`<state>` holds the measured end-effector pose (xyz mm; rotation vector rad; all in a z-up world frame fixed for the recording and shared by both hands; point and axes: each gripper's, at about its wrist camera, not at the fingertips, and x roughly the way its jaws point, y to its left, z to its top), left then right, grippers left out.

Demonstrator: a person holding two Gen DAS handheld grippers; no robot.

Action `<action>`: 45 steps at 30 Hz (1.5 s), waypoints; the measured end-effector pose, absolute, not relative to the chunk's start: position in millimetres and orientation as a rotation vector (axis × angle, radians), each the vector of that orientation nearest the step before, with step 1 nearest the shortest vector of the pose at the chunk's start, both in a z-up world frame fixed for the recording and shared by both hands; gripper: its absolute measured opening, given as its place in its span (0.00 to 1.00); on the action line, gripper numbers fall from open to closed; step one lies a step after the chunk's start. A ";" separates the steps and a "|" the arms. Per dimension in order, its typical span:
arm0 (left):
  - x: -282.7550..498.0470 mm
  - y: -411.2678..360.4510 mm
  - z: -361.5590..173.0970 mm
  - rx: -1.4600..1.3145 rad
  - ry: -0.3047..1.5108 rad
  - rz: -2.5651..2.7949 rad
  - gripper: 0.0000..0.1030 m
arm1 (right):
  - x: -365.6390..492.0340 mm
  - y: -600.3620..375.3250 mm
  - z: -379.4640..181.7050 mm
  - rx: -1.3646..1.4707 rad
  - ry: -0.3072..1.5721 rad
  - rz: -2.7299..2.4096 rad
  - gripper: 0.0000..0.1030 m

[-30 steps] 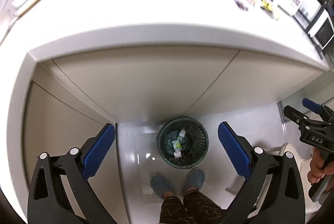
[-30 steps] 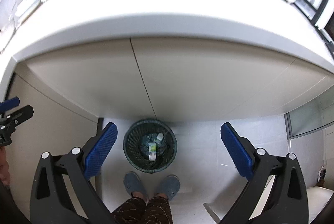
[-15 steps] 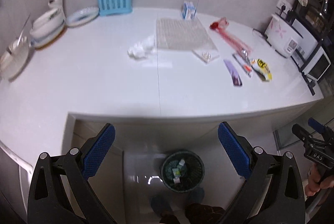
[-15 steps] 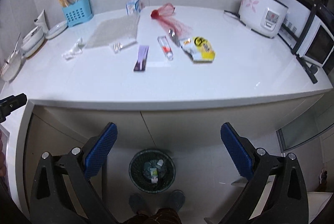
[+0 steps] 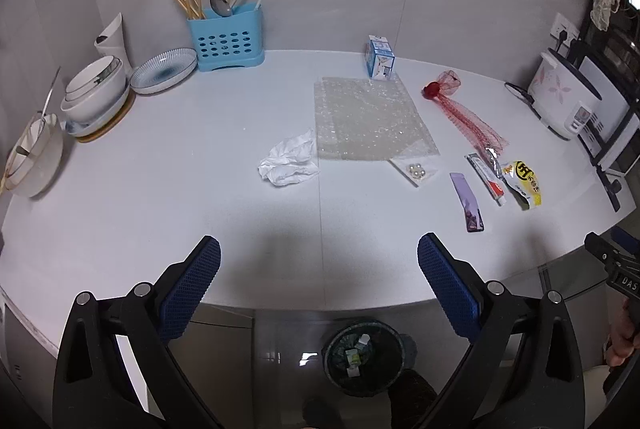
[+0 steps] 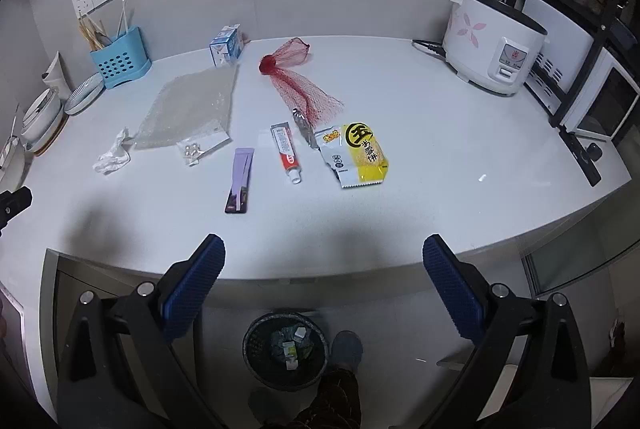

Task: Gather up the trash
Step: 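Raise both open tools back up to the counter, then grasp the white tissue with the left tool while the right tool grasps the yellow snack bag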

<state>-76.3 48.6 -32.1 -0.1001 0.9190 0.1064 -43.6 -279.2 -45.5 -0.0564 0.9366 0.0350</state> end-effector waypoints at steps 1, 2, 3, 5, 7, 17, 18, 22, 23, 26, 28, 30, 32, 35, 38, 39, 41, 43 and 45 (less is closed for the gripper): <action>-69.0 49.2 -34.2 -0.101 0.922 0.113 0.94 | -34.4 -281.2 -47.1 -0.057 0.941 0.037 0.92; -61.7 49.5 -36.5 -0.100 0.926 0.122 0.94 | -25.3 -283.1 -48.9 -0.057 0.945 0.041 0.92; -53.2 50.4 -39.6 -0.103 0.932 0.132 0.94 | -15.0 -285.0 -51.0 -0.057 0.950 0.045 0.92; -38.4 52.6 -45.3 -0.113 0.943 0.146 0.94 | 6.0 -289.6 -56.0 -0.056 0.958 0.054 0.92; -20.4 53.8 -53.5 -0.107 0.955 0.160 0.94 | 25.0 -293.9 -62.2 -0.060 0.968 0.062 0.92; 49.0 76.5 -101.4 -0.091 1.047 0.260 0.94 | 112.9 -303.0 -105.3 -0.120 1.071 0.097 0.92; 55.9 80.7 -106.7 -0.096 1.061 0.267 0.94 | 118.2 -302.4 -109.0 -0.129 1.079 0.102 0.92; 79.1 87.9 -123.5 -0.077 1.105 0.286 0.94 | 140.5 -301.9 -126.9 -0.146 1.123 0.100 0.92; 84.1 88.3 -128.1 -0.069 1.119 0.288 0.94 | 145.3 -302.8 -130.7 -0.142 1.135 0.101 0.92; 93.8 88.7 -138.6 -0.053 1.149 0.294 0.94 | 155.7 -304.7 -139.0 -0.131 1.166 0.106 0.92; 98.0 90.4 -145.1 -0.057 1.174 0.296 0.93 | 160.3 -304.5 -143.1 -0.129 1.181 0.115 0.92; 100.4 91.5 -149.1 -0.058 1.188 0.297 0.93 | 165.4 -303.0 -148.2 -0.128 1.202 0.127 0.92; 103.1 92.7 -152.7 -0.053 1.201 0.301 0.92 | 170.6 -302.7 -153.3 -0.127 1.221 0.130 0.92; 105.6 96.0 -158.5 -0.062 1.222 0.315 0.92 | 177.1 -301.4 -161.6 -0.124 1.261 0.131 0.92; 106.0 97.8 -162.8 -0.072 1.235 0.323 0.90 | 180.3 -299.6 -167.8 -0.140 1.287 0.138 0.89; 106.1 98.2 -164.1 -0.074 1.239 0.323 0.89 | 180.9 -298.9 -170.1 -0.148 1.294 0.139 0.88; 106.8 98.4 -166.7 -0.077 1.250 0.323 0.84 | 182.2 -298.1 -175.2 -0.155 1.316 0.141 0.83; 107.4 99.1 -170.0 -0.085 1.263 0.322 0.80 | 183.5 -298.9 -176.5 -0.145 1.321 0.149 0.82; 106.9 99.9 -170.1 -0.100 1.259 0.322 0.77 | 183.8 -299.2 -177.0 -0.154 1.321 0.160 0.81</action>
